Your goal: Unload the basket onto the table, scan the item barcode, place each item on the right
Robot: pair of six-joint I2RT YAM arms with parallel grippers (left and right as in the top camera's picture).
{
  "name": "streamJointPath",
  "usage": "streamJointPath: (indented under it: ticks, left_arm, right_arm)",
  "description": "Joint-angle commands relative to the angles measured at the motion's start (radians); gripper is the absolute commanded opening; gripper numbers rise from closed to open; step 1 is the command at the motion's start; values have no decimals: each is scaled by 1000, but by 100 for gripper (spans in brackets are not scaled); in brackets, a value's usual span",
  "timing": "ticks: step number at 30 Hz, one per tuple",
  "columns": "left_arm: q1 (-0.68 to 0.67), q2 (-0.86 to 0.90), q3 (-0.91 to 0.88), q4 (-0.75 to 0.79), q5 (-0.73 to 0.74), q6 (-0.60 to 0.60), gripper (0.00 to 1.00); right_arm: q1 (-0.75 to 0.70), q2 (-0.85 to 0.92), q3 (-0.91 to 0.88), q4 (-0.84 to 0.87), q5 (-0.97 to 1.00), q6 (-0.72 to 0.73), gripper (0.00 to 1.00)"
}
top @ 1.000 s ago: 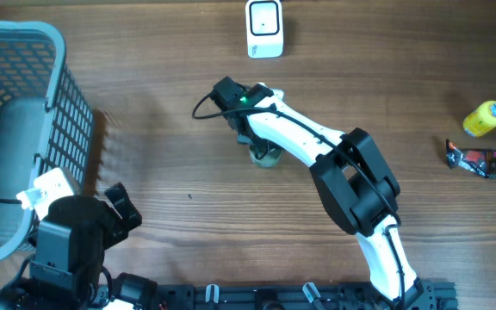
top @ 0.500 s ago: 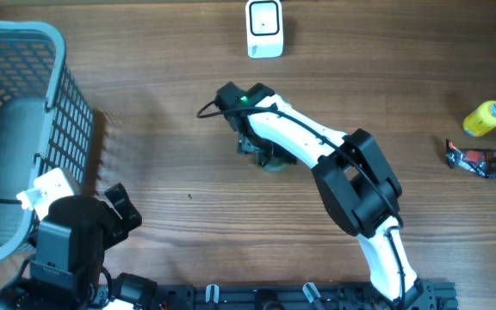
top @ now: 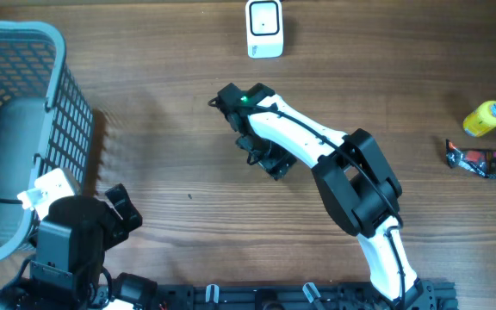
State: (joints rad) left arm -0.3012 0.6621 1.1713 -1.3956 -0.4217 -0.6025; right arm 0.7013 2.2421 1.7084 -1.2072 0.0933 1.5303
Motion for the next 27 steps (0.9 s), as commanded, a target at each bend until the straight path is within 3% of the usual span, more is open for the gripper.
streamJointPath:
  ticks: [1,10,25,27]
  left_arm:
    - [-3,2,3,-1,6,19,100]
    - [-3,2,3,-1,5,19,100]
    - [-3,2,3,-1,5,19,100]
    - [-3,2,3,-1,5,19,100]
  right_arm:
    - [6,-8,-7,-11,-16,107,96]
    - [6,-8,-7,59,-50,251,100]
    - [-72,-8,-16,73,-74,249,100]
    - [-75,-8,-20,71,-78,247,89]
